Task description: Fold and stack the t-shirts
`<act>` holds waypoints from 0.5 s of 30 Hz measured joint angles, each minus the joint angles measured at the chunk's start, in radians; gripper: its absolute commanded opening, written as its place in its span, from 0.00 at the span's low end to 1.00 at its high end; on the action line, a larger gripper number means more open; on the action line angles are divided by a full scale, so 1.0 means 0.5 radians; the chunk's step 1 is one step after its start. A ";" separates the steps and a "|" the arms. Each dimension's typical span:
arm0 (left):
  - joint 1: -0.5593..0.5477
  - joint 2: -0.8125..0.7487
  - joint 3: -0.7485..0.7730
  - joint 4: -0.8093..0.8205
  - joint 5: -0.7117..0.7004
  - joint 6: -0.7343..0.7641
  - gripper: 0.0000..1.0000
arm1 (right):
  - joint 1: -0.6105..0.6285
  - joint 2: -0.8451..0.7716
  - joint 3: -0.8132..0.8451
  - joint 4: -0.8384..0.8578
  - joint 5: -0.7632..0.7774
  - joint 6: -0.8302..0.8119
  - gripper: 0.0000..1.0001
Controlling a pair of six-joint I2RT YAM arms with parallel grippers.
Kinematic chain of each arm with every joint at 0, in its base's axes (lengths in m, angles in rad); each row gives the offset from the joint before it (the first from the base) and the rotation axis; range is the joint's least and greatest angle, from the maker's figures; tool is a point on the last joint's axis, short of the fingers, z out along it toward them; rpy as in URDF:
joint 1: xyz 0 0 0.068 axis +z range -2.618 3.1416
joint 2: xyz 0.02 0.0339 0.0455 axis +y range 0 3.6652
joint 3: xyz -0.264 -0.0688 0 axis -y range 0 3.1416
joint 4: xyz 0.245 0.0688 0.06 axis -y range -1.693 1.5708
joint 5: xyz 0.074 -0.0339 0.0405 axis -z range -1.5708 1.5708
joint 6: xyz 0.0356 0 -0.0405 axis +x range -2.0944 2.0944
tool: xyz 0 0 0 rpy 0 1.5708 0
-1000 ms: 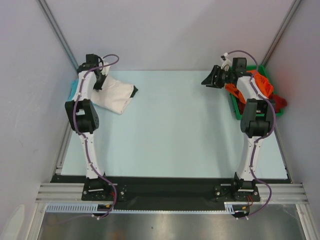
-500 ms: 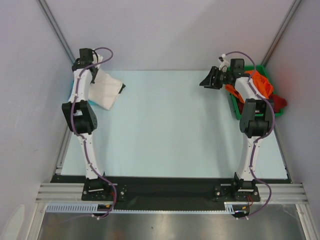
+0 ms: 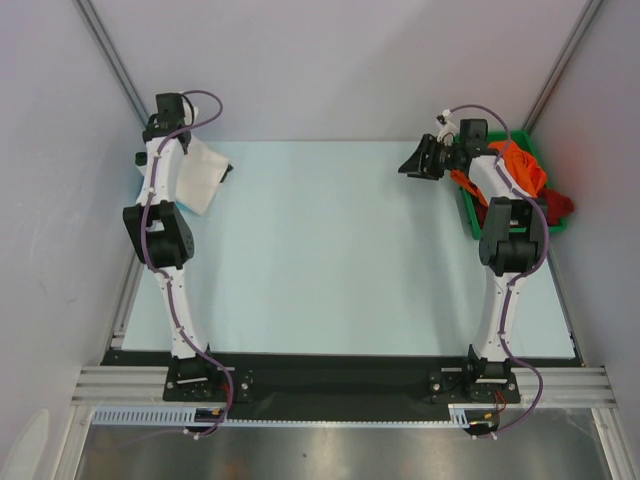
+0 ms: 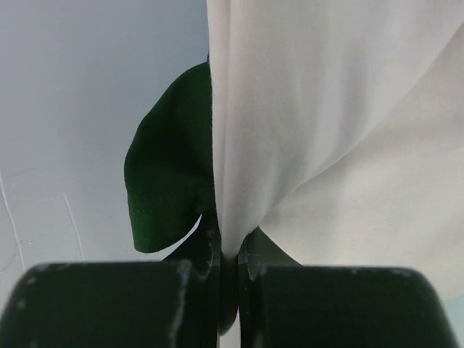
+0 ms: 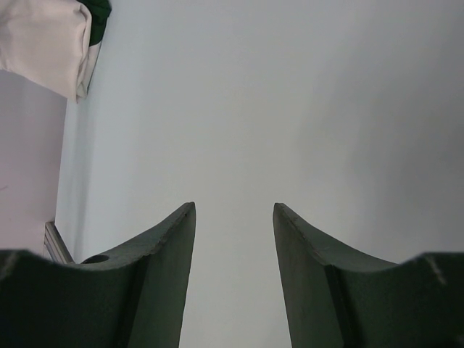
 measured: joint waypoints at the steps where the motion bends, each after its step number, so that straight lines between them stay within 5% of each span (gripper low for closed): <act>1: 0.001 0.000 0.000 0.013 -0.019 0.002 0.00 | 0.002 0.000 -0.005 0.002 -0.001 0.000 0.53; 15: 0.012 0.010 -0.031 0.192 -0.256 0.076 0.00 | 0.018 0.000 -0.019 0.012 0.001 -0.001 0.53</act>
